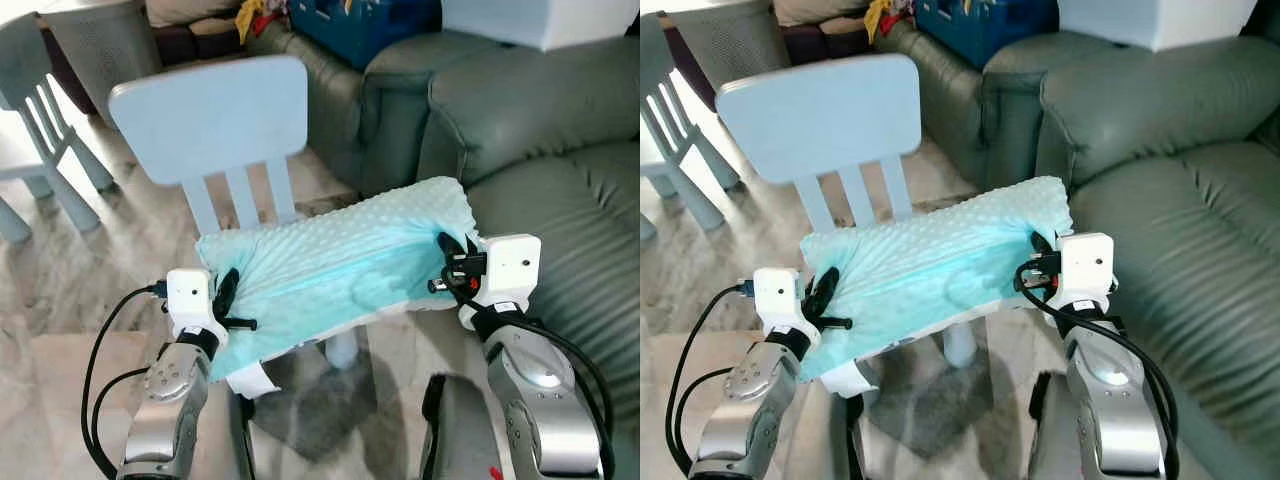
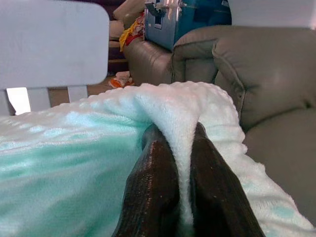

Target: Move the pillow to the sofa

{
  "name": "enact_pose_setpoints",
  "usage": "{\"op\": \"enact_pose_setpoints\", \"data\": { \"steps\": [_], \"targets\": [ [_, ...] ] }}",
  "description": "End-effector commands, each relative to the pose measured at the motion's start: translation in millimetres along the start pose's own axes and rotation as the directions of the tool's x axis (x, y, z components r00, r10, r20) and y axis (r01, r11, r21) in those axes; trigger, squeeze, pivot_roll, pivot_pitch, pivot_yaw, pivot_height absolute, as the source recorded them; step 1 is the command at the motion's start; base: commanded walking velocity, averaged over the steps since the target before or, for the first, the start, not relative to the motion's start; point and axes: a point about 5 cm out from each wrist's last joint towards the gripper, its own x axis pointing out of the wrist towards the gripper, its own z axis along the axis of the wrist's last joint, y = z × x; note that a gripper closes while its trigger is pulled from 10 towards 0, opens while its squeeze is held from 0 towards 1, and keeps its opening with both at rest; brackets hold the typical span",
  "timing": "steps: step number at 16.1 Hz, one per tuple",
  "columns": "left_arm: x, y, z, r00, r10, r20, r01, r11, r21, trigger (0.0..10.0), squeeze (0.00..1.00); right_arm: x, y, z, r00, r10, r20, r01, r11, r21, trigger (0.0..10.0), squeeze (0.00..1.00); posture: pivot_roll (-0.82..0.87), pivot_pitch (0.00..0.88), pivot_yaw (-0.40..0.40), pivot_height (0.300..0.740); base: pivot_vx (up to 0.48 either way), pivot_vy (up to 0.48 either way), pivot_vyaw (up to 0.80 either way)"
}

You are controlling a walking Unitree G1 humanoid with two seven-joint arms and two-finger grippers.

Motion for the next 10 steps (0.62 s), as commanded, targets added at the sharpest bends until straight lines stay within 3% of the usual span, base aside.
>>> {"op": "enact_pose_setpoints", "data": {
  "steps": [1, 10],
  "targets": [
    [-0.9, 3.9, -0.3, 1.0, 0.007, -0.008, -0.007, 1.0, 0.008, 10.0, 0.0, 0.4, -2.1, 10.1, 0.999, -0.019, 0.042, 0.02, 1.0, -0.001, 10.0, 0.0, -0.16, 0.0, 0.056, 0.528, 0.0, 0.0, 0.0],
    [1.1, 2.0, -1.6, 1.0, -0.004, -0.014, 0.004, 1.0, 0.005, 10.0, 0.0, 2.2, -2.9, 10.8, 0.999, -0.016, 0.046, 0.016, 1.0, -0.006, 10.0, 0.0, -0.16, 0.0, 0.054, 0.643, 0.0, 0.0, 0.0]
  ]
}}
